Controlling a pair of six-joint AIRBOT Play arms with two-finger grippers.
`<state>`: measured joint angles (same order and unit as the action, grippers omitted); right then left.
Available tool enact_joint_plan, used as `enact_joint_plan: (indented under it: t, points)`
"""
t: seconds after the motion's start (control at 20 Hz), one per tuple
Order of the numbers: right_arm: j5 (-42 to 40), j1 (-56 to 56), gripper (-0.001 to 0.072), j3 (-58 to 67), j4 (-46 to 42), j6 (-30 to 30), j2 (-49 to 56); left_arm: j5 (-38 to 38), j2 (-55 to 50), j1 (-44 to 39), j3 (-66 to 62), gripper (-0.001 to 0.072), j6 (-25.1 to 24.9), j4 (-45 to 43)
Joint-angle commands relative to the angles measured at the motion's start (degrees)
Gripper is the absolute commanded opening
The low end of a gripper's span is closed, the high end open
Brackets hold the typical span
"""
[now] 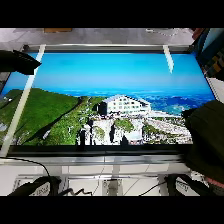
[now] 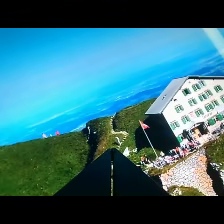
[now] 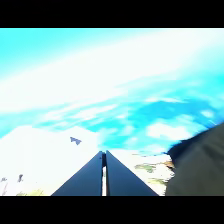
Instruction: Fold the clothes and pants, and hang the long-sleeved shirts on hangers.
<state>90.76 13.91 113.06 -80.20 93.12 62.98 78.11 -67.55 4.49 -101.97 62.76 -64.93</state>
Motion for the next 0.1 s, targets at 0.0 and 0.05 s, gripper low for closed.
enact_joint_plan:
  t: [0.0,0.05]
  points:
    - [3.9,-10.5,0.0025,0.0,-0.1,-0.1,-0.8,0.0,0.0,0.0,0.0,0.0019,0.0,0.0]
    - [4.9,-12.0,0.0025,0.0,-0.1,0.9,-0.8,0.0,0.0,0.0,0.0,0.0019,0.0,0.0]
